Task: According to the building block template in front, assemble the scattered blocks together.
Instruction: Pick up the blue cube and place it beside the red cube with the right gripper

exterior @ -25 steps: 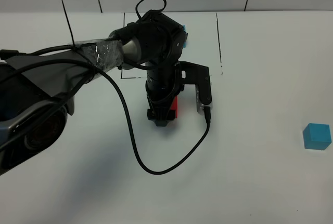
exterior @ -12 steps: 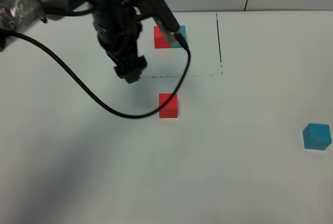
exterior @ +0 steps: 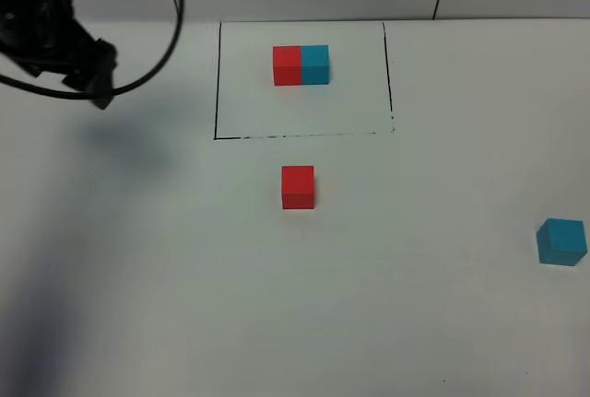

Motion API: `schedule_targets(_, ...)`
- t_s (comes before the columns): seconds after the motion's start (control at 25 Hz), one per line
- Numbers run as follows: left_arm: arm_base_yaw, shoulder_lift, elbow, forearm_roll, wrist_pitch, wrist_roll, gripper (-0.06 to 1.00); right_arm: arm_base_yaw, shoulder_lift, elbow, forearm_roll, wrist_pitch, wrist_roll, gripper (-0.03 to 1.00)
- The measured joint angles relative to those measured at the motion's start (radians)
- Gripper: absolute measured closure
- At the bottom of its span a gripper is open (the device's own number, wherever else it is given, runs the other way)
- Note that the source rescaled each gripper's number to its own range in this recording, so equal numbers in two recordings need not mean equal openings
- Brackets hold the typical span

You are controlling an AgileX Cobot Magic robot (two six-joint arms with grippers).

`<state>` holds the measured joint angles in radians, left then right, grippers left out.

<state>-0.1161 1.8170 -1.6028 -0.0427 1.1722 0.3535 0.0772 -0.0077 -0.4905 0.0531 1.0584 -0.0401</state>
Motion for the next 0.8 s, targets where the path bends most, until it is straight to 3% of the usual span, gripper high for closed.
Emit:
schedule_targets(0.16, 0.082, -0.198, 0.211, 0.006, -0.09, -0.045, 0.02, 0.0, 0.0, 0.0, 0.0, 0.0, 0.0, 0.19)
schedule_targets(0.36, 0.091, -0.496, 0.398, 0.003, -0.126, -0.15, 0.03, 0.0, 0.0, 0.0, 0.001, 0.0, 0.0, 0.19)
schedule_targets(0.8, 0.091, -1.07, 0.606, 0.002, -0.112, -0.271, 0.03, 0.0, 0.0, 0.0, 0.003, 0.0, 0.0, 0.19)
